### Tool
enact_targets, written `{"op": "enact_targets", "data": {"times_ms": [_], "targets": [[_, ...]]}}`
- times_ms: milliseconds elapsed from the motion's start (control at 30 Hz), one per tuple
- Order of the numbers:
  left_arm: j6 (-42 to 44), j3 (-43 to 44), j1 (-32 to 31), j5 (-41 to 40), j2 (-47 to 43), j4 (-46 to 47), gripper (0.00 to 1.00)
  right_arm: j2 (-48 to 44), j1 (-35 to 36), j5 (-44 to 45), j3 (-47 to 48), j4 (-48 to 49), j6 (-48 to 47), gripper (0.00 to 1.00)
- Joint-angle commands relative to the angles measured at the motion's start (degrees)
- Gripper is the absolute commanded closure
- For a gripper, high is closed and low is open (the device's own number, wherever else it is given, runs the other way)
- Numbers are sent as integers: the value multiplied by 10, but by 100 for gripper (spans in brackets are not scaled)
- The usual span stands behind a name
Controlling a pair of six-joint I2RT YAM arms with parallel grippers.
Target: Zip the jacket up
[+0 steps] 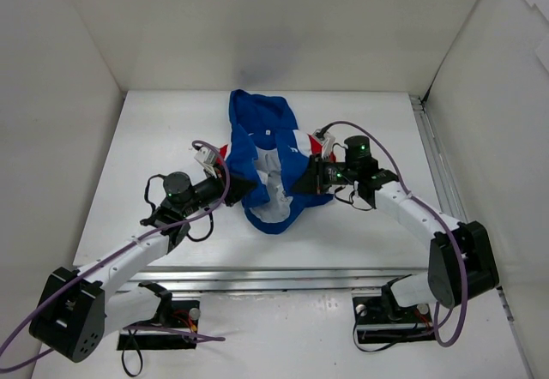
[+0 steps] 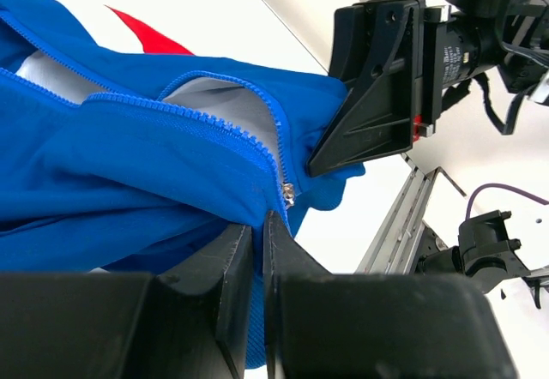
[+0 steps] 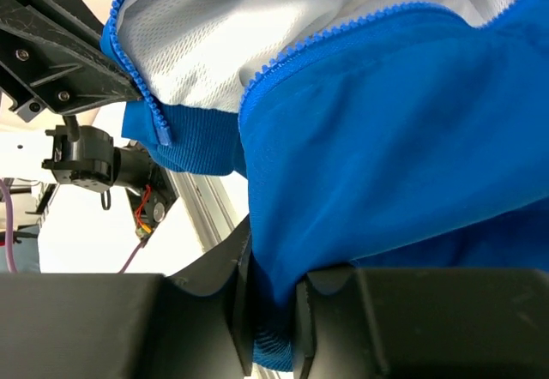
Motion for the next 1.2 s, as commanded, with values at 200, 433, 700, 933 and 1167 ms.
{"op": "enact_targets", "data": {"times_ms": [200, 433, 700, 933, 1167], "targets": [[1, 19, 3, 14, -9, 40, 94, -57, -4, 31, 43, -41, -6, 93], [4, 25, 3, 13, -10, 29, 93, -64, -4, 39, 74, -74, -6, 89], [7, 23, 3, -18, -36, 2, 91, -1, 0, 46, 169, -110, -37, 92], [-1, 0, 3, -22, -52, -13, 92, -29, 7, 135, 82, -181, -30, 86], [-9, -25, 3, -22, -94, -35, 92, -106, 26, 343, -8, -308, 10, 53]]}}
